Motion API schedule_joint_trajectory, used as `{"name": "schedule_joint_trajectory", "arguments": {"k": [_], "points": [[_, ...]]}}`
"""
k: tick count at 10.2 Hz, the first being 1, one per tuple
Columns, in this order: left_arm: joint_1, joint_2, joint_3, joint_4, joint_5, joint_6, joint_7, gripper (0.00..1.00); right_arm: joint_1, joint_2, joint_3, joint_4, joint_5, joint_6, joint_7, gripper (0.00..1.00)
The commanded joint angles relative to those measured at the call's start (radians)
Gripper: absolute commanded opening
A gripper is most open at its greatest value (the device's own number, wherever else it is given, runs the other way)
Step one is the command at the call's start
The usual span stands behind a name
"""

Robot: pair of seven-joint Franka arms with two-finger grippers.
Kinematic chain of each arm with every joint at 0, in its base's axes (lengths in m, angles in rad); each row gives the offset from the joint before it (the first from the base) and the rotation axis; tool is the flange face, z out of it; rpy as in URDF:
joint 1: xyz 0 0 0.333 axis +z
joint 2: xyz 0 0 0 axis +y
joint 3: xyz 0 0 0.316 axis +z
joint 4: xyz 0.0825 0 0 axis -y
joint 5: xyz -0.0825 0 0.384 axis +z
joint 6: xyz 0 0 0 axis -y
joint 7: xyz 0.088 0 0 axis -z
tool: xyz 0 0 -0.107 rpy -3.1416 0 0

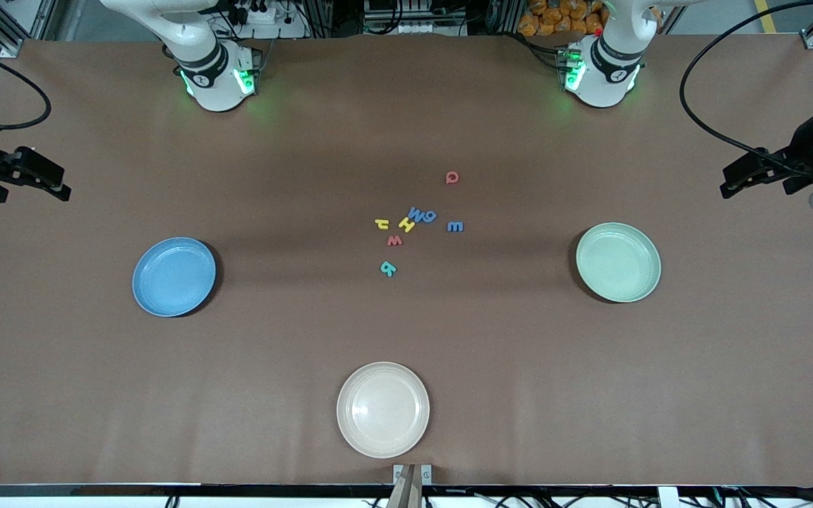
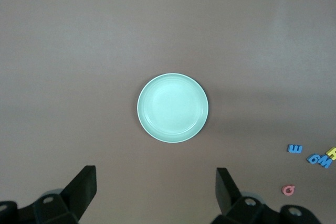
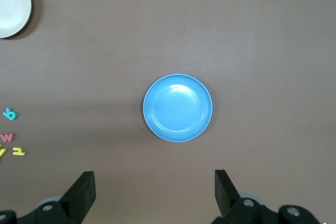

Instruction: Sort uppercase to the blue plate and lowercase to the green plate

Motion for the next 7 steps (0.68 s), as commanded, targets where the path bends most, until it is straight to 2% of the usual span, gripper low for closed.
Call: {"name": "schedule_joint_trajectory", "arguments": {"k": [1,7], "points": [[0.006,-0.014,-0.006,0.0,-0.019,-0.008,-0.017,1.0,-0.005,-0.003,-0.001,-0.004,0.018,0.007,-0.015,1.0],[0.006,-0.016,-0.006,0.0,-0.012,-0.004,-0.076,1.0,-0.005,-0.001,-0.001,-0.001,0.021,0.012,-0.013,1.0]]}}
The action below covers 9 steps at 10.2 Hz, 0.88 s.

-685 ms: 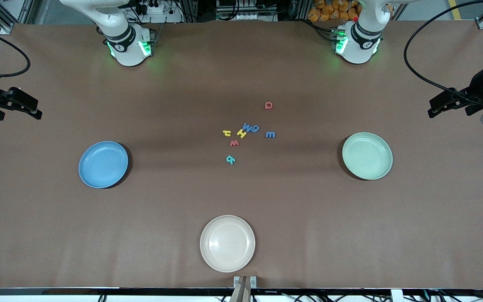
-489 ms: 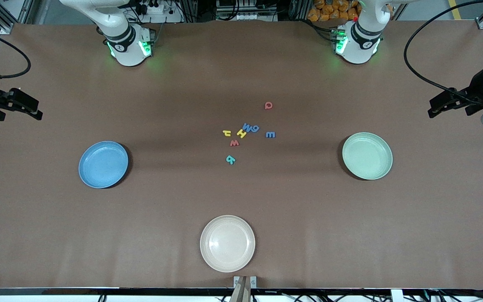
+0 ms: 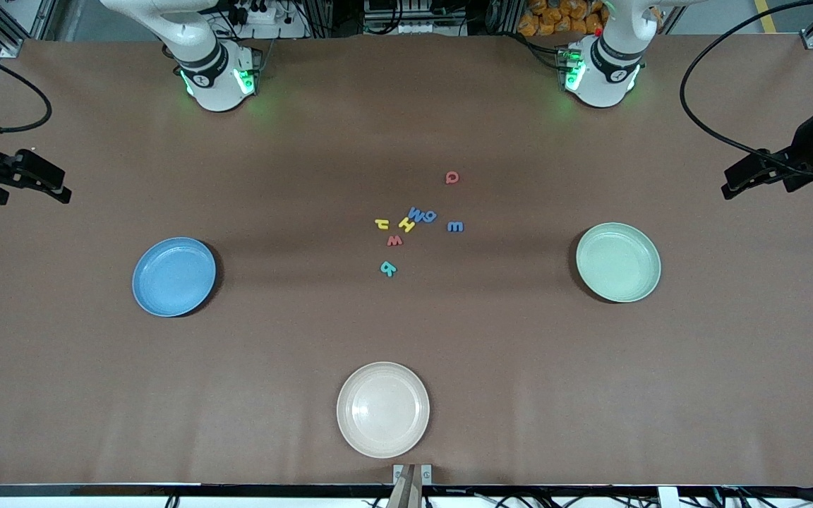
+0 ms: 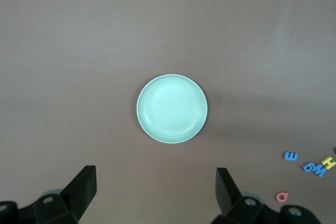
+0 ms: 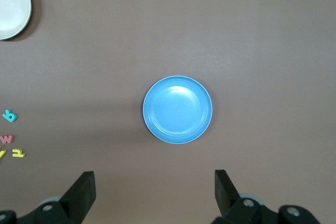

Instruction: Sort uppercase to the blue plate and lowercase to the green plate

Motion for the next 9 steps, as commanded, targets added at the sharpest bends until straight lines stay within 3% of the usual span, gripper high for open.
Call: {"name": "schedule_joint_trajectory", "arguments": {"k": [1,4,9], "points": [[0.004,-0.013,-0.007,-0.005,-0.018,0.009,-0.015,1.0,-0.005,-0.004,-0.001,0.0,0.021,0.003,-0.013,1.0],[0.003,-0.012,-0.026,-0.027,-0.021,0.015,-0.003,1.0,-0.004,-0.004,-0.001,0.007,0.021,0.003,-0.013,1.0],[0.0,-0.01,-0.153,-0.038,-0.039,0.006,-0.014,1.0,-0.001,-0.005,0.001,0.007,0.019,-0.004,-0.013,1.0]]}}
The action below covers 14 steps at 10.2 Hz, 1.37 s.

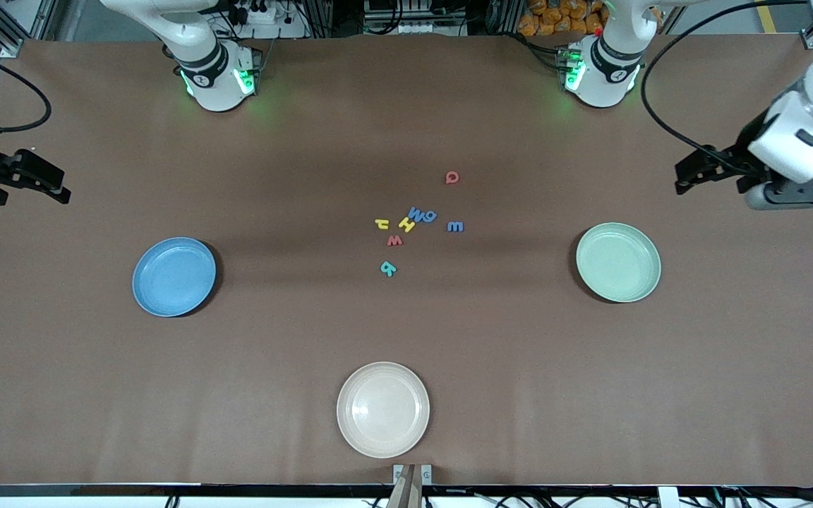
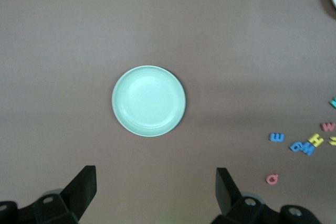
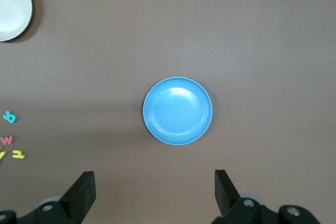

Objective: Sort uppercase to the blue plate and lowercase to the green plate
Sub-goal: 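Move the left gripper over the foam letter cluster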

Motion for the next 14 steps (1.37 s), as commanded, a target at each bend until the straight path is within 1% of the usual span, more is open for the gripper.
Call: {"name": "schedule_joint_trajectory", "arguments": {"k": [1,2,4,8,9,11,13,14], "points": [[0.005,-0.003,-0.053,-0.015,-0.038,0.003,-0.012,1.0,-0.002,-0.005,0.002,0.005,0.019,-0.008,-0.013,1.0],[0.005,0.003,-0.078,-0.03,-0.047,0.003,-0.017,1.0,-0.002,-0.008,0.002,0.005,0.019,-0.012,-0.013,1.0],[0.005,0.001,-0.118,-0.098,-0.127,0.049,-0.04,1.0,0.001,-0.005,0.002,0.005,0.019,-0.002,-0.014,1.0],[0.005,0.003,-0.253,-0.236,-0.122,0.216,-0.214,1.0,0.005,-0.005,0.004,0.005,0.019,-0.002,-0.014,1.0],[0.001,0.012,-0.273,-0.265,-0.121,0.26,-0.247,1.0,0.006,-0.005,0.007,0.007,0.02,-0.002,-0.014,1.0],[-0.004,0.033,-0.299,-0.335,-0.121,0.377,-0.268,1.0,0.009,-0.005,0.01,0.011,0.02,0.006,-0.013,1.0],[-0.074,0.093,-0.307,-0.35,-0.105,0.446,-0.369,1.0,0.011,-0.005,0.01,0.01,0.02,0.018,-0.013,1.0],[-0.106,0.118,-0.307,-0.351,-0.08,0.474,-0.424,1.0,0.011,-0.004,0.01,0.011,0.019,0.018,-0.013,1.0]]}}
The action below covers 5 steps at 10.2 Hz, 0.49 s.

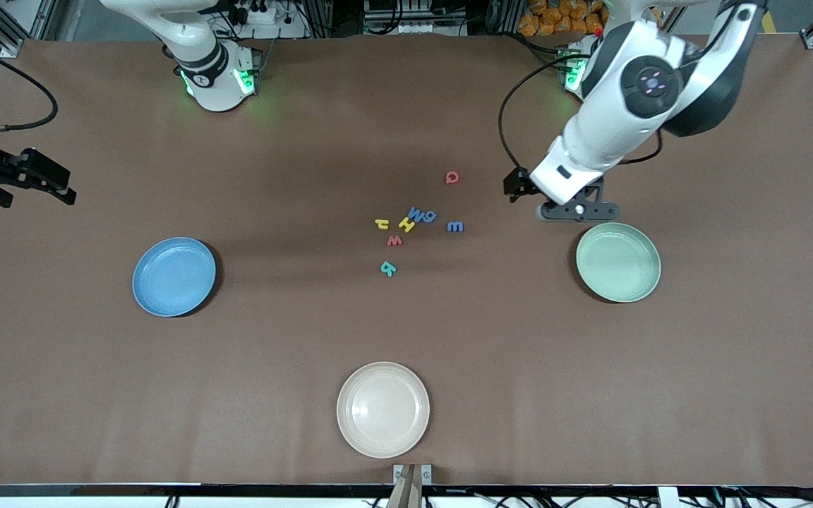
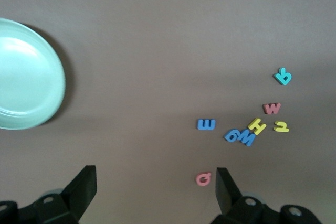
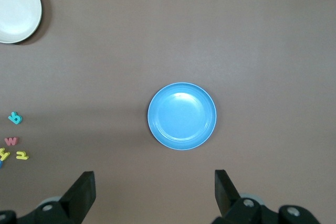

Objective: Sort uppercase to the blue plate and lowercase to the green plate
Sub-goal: 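Move the left gripper over the foam letter cluster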

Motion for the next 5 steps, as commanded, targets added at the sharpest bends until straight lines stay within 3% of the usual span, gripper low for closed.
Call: {"name": "schedule_joint_trajectory", "arguments": {"k": [1,5], "points": [[-0.078,0.058,-0.004,-0.004,0.045,0.068,-0.12,1.0,0.001,-0.003,-0.002,0.007,0.017,0.001,-0.011,1.0],[-0.248,0.207,0.008,-0.018,0.163,0.199,-0.275,1.0,0.001,-0.005,-0.002,0.008,0.02,0.002,-0.011,1.0]]}}
